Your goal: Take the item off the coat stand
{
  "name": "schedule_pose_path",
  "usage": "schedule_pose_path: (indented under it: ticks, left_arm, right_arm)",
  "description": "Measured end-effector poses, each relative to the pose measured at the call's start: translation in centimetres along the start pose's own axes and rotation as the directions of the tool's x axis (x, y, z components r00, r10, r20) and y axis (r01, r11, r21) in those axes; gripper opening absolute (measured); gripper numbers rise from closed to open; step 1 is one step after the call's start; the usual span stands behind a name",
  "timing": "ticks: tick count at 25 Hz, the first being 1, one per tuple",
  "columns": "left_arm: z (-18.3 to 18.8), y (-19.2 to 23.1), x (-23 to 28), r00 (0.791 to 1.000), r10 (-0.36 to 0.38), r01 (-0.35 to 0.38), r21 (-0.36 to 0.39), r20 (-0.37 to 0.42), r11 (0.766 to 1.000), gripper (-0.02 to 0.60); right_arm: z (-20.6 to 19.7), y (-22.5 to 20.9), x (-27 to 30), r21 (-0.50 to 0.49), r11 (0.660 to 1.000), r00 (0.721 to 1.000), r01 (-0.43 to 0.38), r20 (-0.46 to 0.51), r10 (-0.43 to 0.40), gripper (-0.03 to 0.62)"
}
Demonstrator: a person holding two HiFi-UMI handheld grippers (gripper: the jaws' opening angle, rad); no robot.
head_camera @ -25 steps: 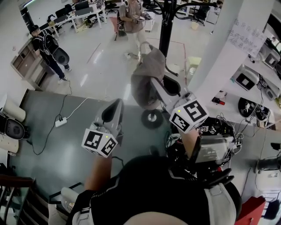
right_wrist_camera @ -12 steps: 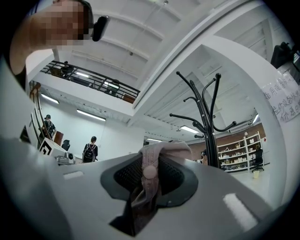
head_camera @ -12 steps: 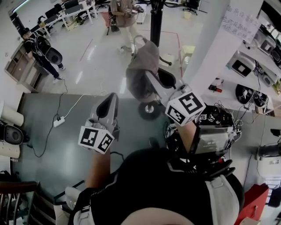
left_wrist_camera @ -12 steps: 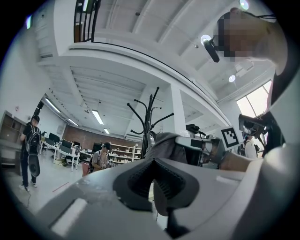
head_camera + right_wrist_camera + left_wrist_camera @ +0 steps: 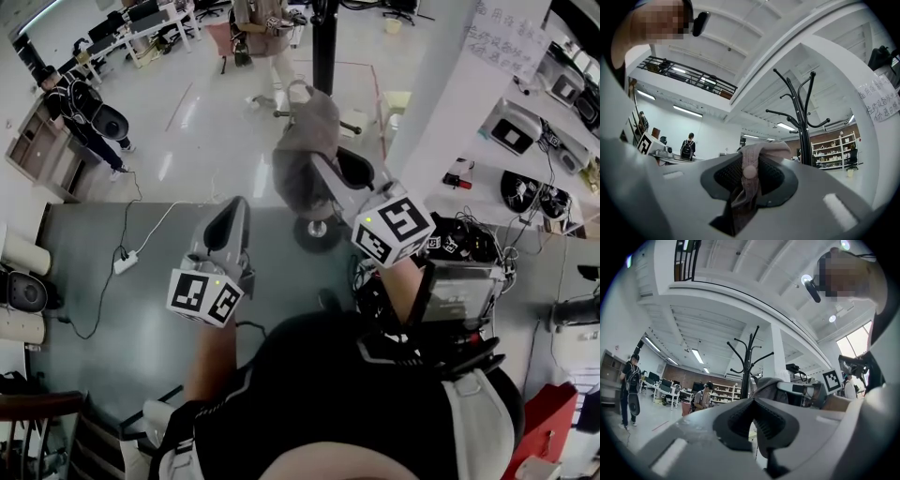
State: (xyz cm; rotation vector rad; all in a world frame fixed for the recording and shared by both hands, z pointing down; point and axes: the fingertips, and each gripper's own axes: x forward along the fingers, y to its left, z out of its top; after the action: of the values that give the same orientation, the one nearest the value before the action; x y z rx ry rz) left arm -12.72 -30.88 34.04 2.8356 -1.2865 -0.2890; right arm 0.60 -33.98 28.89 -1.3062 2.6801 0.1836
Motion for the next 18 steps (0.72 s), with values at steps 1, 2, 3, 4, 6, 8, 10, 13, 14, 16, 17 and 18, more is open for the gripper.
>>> schedule_pose_path:
  ticks: [1, 2, 3, 4, 6, 8, 10, 13, 14, 16, 17, 18]
  left_arm:
    - [0.0, -0.1, 0.2, 1.0, -0.002, 0.002, 0.001, -0.002, 1.0, 0.014]
    - [0.0, -0.2, 0.4, 1.0, -0.005, 0.005, 0.002, -0.002, 1.0, 0.014]
    - [0.0, -0.2, 0.6, 1.0, -0.008, 0.008, 0.004, -0.001, 1.0, 0.014]
    - [0.0, -0.3, 0.7, 1.0, -0.011, 0.011, 0.005, 0.0, 1.0, 0.014]
    - [-0.1, -0.2, 0.8, 1.0, -0.015, 0.015, 0.006, -0.001, 1.0, 0.014]
    - [-0.2, 0.0, 0.7, 1.0, -0.016, 0.016, 0.005, -0.002, 1.0, 0.014]
    - [-0.2, 0.1, 0.8, 1.0, -0.02, 0.02, 0.01, -0.004, 1.0, 0.014]
    - [-0.1, 0.1, 1.1, 1.0, -0.028, 0.028, 0.016, -0.008, 0.999, 0.014]
    - [-0.2, 0.1, 1.2, 1.0, -0.03, 0.03, 0.017, -0.009, 0.999, 0.014]
    - [-0.2, 0.3, 1.3, 0.999, -0.032, 0.032, 0.012, -0.008, 0.999, 0.014]
    - [-0.2, 0.4, 1.3, 1.0, -0.031, 0.031, 0.008, -0.007, 0.999, 0.014]
    - [-0.2, 0.5, 1.4, 1.0, -0.028, 0.028, 0.003, -0.006, 1.0, 0.014]
  right_arm:
    - [-0.2, -0.1, -0.1, -0.003, 1.0, 1.0, 0.001, -0.005, -0.001, 0.092]
    - [-0.3, -0.2, -0.1, -0.003, 1.0, 1.0, 0.002, -0.008, -0.002, 0.092]
    - [-0.4, -0.3, -0.1, -0.001, 1.0, 1.0, 0.002, -0.007, -0.002, 0.092]
    - [-0.4, -0.3, -0.1, 0.002, 1.0, 1.0, 0.002, -0.006, -0.002, 0.092]
    - [-0.6, -0.2, 0.0, 0.0, 1.0, 1.0, -0.001, -0.008, 0.001, 0.091]
    - [-0.7, 0.0, 0.0, -0.01, 1.0, 1.0, -0.004, -0.01, 0.004, 0.091]
    - [-0.6, 0.1, 0.1, -0.014, 1.0, 1.0, -0.004, -0.006, 0.004, 0.091]
    - [-0.5, -0.2, 0.3, -0.01, 1.0, 1.0, 0.0, -0.009, 0.0, 0.091]
    - [-0.5, -0.3, 0.4, -0.01, 1.0, 1.0, 0.001, -0.011, -0.001, 0.091]
    - [-0.7, -0.4, 0.5, -0.01, 1.0, 1.0, 0.002, -0.016, -0.002, 0.091]
    - [-0.8, -0.3, 0.6, -0.011, 1.0, 1.0, 0.001, -0.019, -0.002, 0.091]
    - [-0.9, -0.2, 0.8, -0.013, 1.0, 1.0, 0.0, -0.022, 0.0, 0.091]
